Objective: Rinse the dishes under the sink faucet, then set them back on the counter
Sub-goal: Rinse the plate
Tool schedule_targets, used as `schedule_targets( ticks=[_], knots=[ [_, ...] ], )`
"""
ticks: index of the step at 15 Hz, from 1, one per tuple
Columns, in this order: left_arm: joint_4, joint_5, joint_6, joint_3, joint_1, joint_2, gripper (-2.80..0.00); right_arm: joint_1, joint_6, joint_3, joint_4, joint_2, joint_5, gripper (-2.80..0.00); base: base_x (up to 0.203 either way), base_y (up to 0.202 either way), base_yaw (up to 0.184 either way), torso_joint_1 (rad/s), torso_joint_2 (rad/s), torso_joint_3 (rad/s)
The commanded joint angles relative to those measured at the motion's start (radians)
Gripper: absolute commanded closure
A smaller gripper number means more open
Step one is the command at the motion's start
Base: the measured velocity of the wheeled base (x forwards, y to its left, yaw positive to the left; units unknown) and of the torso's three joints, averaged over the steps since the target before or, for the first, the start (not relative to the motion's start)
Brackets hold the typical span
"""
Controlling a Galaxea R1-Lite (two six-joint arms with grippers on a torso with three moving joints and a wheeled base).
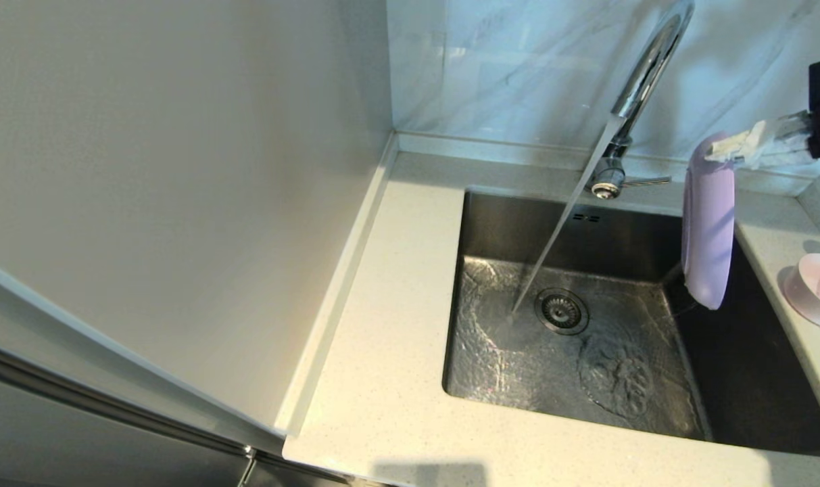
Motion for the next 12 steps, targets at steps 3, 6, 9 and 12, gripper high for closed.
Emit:
schedule_targets(
  ticks=[3, 6, 9, 12],
  knots=[
    [0.0, 0.0, 0.0, 0.0, 0.0, 0.0, 0.0, -0.127, 0.314, 0.001, -0.088, 0.003, 0.152, 0.0, 0.0, 0.0, 0.0, 0.0, 0.0, 0.0],
    [0.0, -0.001, 0.0, 0.0, 0.0, 0.0, 0.0, -0.129, 0.464, 0.0, -0.148, 0.01, 0.167, 0.0, 0.0, 0.0, 0.0, 0.0, 0.0, 0.0],
    [0.0, -0.001, 0.0, 0.0, 0.0, 0.0, 0.0, -0.125, 0.764, 0.001, -0.285, 0.032, 0.289, 0.0, 0.0, 0.0, 0.0, 0.0, 0.0, 0.0],
    [0.0, 0.001, 0.0, 0.0, 0.0, 0.0, 0.0, -0.116, 0.921, 0.029, -0.469, 0.074, 0.408, 0.0, 0.0, 0.0, 0.0, 0.0, 0.0, 0.0]
  ],
)
